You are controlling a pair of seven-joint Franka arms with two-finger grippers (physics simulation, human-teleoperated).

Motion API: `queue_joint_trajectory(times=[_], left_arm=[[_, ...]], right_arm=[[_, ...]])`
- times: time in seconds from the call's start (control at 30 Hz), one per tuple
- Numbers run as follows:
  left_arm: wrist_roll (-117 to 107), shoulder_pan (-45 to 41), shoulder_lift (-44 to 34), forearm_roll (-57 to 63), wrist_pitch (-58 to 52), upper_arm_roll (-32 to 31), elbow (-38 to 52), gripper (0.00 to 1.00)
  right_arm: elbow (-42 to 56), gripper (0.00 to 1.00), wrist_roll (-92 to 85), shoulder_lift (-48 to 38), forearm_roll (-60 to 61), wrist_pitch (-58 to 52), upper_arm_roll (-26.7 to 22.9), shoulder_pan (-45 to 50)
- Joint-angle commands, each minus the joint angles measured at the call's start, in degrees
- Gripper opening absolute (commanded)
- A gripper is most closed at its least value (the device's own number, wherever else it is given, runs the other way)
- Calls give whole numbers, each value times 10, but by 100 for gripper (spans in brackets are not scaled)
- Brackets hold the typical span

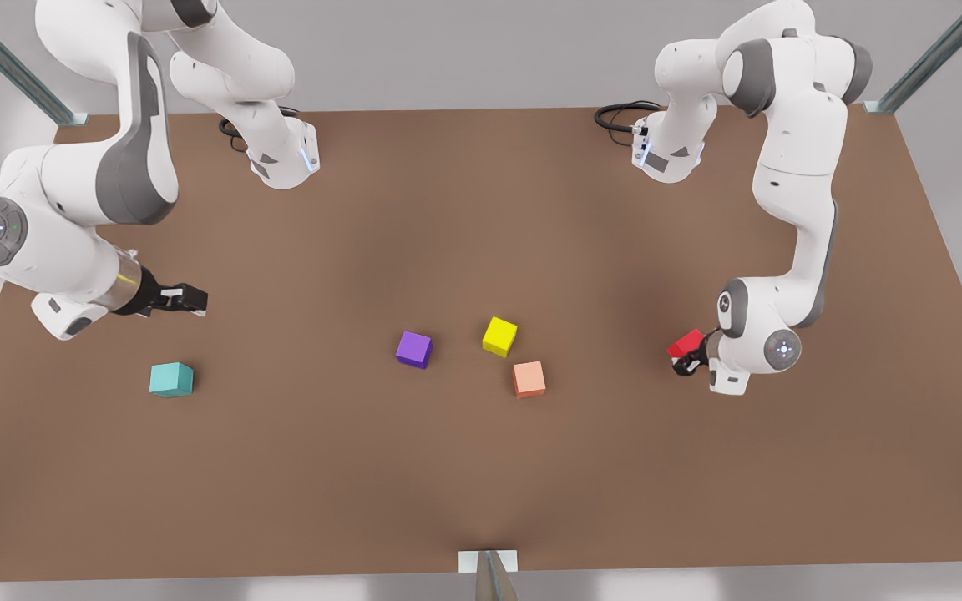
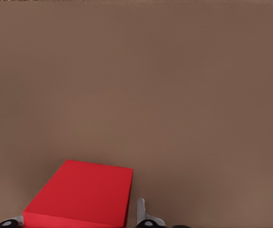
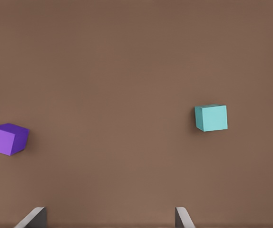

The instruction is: Pick up red wooden cube and pass to hand red wooden cube and place in blue wooden cube

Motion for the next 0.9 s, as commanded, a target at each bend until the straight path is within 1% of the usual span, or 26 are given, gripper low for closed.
queue_joint_trajectory(times=[0.0,0.07,0.13,0.2,0.23,0.27,0.3,0.33,0.37,0.4,0.43,0.47,0.5,0.53,0.57,0.6,0.63,0.7,0.73,0.77,0.8,0.87], left_arm=[[-42,0,3,0,20,0,0,79],[-42,0,5,0,26,0,0,75],[-42,0,6,0,26,0,0,74],[-43,0,7,0,26,0,1,74],[-43,0,6,0,26,-1,2,70],[-43,2,5,0,22,-5,5,69],[-44,10,10,-1,12,-43,34,69],[-44,10,10,-2,-11,-66,65,64],[-44,9,10,-25,-41,-85,105,62],[-45,7,11,-89,-60,-112,161,62],[-81,6,24,-196,-97,-137,229,62],[-81,6,53,-221,-120,-183,281,62],[-80,5,97,-222,-121,-255,337,62],[-81,-6,167,-222,-119,-308,424,63],[-79,-10,222,-222,-117,-364,478,63],[-44,-11,241,-223,-114,-387,485,62],[4,-11,272,-245,-114,-409,506,62],[123,-11,297,-337,-115,-409,508,62],[187,-8,309,-399,-118,-409,508,62],[216,-6,315,-418,-122,-409,507,62],[313,-1,334,-483,-147,-408,506,62],[380,0,338,-496,-150,-407,503,62]], right_arm=[[2,100,0,-1,-1,0,0,9],[6,100,0,-1,1,0,1,22],[9,100,-2,0,26,1,1,39],[8,100,-6,0,78,0,0,38],[5,100,-8,0,93,0,0,39],[5,100,-10,4,148,0,0,39],[6,100,-69,19,210,-1,-1,33],[8,100,-159,44,271,-5,-4,18],[12,100,-251,79,299,-5,-4,4],[45,100,-381,130,349,-5,-4,-5],[103,100,-558,213,397,-9,-3,-17],[127,100,-665,256,423,-6,-2,-17],[137,100,-784,283,451,2,0,-16],[169,100,-907,333,486,39,0,-15],[184,100,-1011,364,535,46,0,-15],[191,100,-1077,377,561,65,0,-15],[228,100,-1165,408,570,106,6,-14],[250,100,-1227,430,582,152,30,-14],[249,100,-1259,430,612,157,30,-14],[249,100,-1264,430,614,156,32,-14],[245,100,-1279,430,625,156,42,-14],[234,100,-1295,430,640,152,62,-14]])
